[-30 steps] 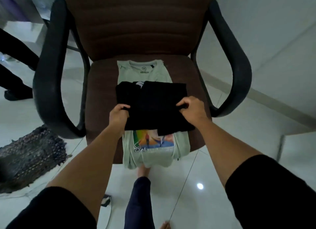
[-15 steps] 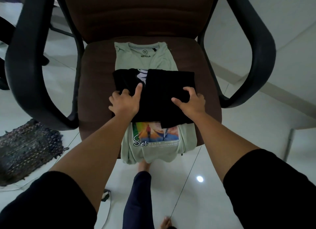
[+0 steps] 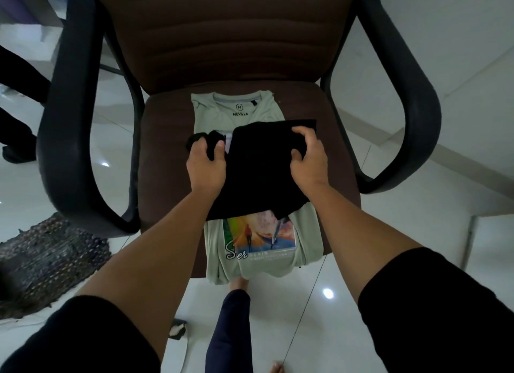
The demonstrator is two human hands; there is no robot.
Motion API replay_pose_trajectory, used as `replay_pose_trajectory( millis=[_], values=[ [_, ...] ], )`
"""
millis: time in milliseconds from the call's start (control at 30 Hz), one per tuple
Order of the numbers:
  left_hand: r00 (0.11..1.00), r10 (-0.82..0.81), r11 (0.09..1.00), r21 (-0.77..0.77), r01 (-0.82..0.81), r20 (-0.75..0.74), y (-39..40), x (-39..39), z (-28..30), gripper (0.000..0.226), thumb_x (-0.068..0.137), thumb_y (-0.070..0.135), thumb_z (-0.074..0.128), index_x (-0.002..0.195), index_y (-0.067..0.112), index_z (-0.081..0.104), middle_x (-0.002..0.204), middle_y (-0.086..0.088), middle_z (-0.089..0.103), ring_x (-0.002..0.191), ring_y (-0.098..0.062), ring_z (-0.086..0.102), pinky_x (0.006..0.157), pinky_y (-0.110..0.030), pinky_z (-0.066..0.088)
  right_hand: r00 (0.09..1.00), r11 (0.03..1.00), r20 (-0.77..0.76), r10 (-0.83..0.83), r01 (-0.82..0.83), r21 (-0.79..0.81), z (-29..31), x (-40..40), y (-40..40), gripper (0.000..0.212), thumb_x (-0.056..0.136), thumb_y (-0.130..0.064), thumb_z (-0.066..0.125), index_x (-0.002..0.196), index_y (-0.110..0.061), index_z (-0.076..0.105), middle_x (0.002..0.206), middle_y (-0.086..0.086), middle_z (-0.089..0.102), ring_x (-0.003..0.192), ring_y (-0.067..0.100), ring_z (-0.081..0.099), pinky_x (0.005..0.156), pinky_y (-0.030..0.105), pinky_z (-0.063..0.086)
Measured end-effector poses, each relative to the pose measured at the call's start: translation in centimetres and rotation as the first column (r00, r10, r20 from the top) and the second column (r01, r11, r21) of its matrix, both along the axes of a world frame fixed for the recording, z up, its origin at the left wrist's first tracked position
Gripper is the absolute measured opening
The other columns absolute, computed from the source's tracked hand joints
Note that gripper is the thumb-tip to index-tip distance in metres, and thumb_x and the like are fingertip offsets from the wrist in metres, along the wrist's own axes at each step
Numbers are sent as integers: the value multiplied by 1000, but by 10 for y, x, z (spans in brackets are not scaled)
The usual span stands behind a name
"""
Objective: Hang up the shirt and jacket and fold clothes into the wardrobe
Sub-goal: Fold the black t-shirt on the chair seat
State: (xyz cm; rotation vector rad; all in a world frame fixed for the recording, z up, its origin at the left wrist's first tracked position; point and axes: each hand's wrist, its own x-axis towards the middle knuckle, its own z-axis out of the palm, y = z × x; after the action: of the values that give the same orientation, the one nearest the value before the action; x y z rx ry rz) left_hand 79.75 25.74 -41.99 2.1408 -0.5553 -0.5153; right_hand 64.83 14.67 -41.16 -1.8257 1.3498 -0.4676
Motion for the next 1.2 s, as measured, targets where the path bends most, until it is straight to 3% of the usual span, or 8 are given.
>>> replay_pose_trajectory(
  millis=[133, 233, 400, 600, 733, 900, 1033, 1200],
  values=[
    [994, -22, 900, 430, 66, -106, 8, 2, -27, 46, 97, 38, 44, 136, 14, 43, 148, -12, 24, 133, -31, 29, 106, -45, 30, 977, 985, -204, 70, -35, 171, -24, -9, 5, 49, 97, -20, 48, 140, -40, 34, 133, 17, 36, 98, 28, 52, 91, 35, 43],
    [983, 78, 851, 525, 21, -165, 5, -13, -25, 41, 99, 39, 37, 137, 25, 38, 144, -15, 21, 131, -32, 24, 101, -51, 30, 948, 960, -287, 138, -57, 273, -40, -16, 12, 57, 96, -33, 50, 145, -43, 23, 142, 20, 34, 122, 36, 46, 98, 36, 40],
    [949, 203, 751, 661, 7, -241, -3, -27, -12, 34, 100, 37, 34, 133, 28, 36, 138, -20, 21, 118, -36, 33, 98, -47, 32, 894, 968, -428, 131, -24, 248, -39, -14, 19, 66, 91, -41, 56, 145, -45, 19, 142, 21, 31, 132, 37, 30, 106, 48, 33],
    [967, 50, 789, 603, 116, -251, 17, -9, -33, 51, 95, 50, 37, 143, 32, 29, 139, -17, 37, 122, -38, 43, 104, -48, 34, 903, 948, -414, 116, 24, 317, -35, -12, 24, 73, 90, -37, 61, 145, -50, 15, 144, 21, 24, 125, 37, 42, 103, 37, 38],
    [1000, -9, 897, 443, 0, 19, 34, -20, -37, 43, 95, 42, 45, 130, 16, 49, 127, -14, 43, 108, -34, 52, 91, -42, 42, 907, 956, -399, 135, -13, 292, -36, -16, 30, 68, 93, -37, 56, 145, -51, 14, 144, 19, 28, 125, 34, 44, 101, 33, 39],
    [972, -2, 962, 265, -62, 233, 43, -26, -32, 31, 94, 30, 54, 108, 4, 62, 116, -11, 51, 94, -30, 55, 77, -31, 38, 868, 985, -467, 172, -165, 57, -29, -21, 42, 63, 96, -31, 52, 148, -41, 18, 154, 14, 22, 126, 37, 46, 100, 37, 40],
    [996, 83, 951, 297, -90, 38, 39, -16, -23, 31, 91, 31, 58, 106, 4, 63, 114, -15, 59, 105, -31, 56, 78, -26, 39, 942, 987, -306, 135, -102, 121, -13, -18, 37, 59, 95, -19, 54, 147, -32, 29, 150, 16, 31, 136, 32, 36, 109, 35, 32],
    [956, 207, 943, 303, -138, -207, 46, -6, -21, 37, 92, 32, 55, 120, 8, 60, 118, -13, 62, 114, -30, 55, 94, -31, 44, 990, 973, -129, -50, 77, 216, -4, -24, 25, 50, 92, -9, 52, 139, -25, 47, 141, 7, 46, 119, 22, 54, 93, 19, 44]
  ],
)
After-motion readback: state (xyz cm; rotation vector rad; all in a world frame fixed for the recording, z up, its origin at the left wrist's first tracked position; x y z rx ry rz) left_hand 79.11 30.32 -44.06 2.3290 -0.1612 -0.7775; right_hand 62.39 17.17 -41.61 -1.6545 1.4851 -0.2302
